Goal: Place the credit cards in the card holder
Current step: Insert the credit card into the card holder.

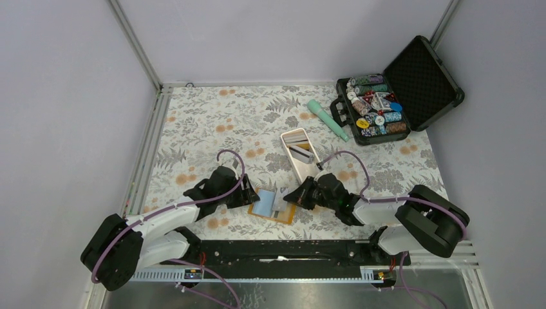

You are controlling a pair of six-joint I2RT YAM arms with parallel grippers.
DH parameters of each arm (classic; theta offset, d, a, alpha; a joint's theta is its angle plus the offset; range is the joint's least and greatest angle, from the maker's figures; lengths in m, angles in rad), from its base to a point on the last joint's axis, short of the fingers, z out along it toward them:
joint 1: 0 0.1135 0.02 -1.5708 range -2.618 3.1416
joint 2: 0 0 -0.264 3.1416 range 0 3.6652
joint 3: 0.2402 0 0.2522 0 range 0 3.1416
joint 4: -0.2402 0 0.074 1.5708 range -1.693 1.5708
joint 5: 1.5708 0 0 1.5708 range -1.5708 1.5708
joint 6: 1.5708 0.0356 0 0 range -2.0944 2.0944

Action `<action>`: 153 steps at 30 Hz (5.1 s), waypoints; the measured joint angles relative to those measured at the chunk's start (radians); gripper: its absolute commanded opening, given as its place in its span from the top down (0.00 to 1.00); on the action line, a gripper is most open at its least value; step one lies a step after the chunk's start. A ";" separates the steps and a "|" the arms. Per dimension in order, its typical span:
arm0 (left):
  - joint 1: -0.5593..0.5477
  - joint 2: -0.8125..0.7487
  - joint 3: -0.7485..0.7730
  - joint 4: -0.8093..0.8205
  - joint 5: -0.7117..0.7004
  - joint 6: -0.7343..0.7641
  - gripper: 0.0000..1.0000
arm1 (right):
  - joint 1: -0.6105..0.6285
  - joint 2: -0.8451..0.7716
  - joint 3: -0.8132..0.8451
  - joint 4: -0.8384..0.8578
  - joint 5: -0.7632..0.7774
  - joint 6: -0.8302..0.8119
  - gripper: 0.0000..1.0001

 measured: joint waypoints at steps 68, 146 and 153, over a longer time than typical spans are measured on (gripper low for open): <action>0.000 0.000 0.000 0.002 0.010 0.001 0.44 | 0.093 0.058 -0.021 0.085 0.137 0.049 1.00; 0.000 0.000 0.000 0.003 0.025 0.004 0.45 | 0.196 0.140 -0.061 0.207 0.253 0.151 1.00; 0.000 0.000 0.000 0.003 0.025 0.004 0.45 | 0.203 0.140 -0.063 0.199 0.262 0.155 1.00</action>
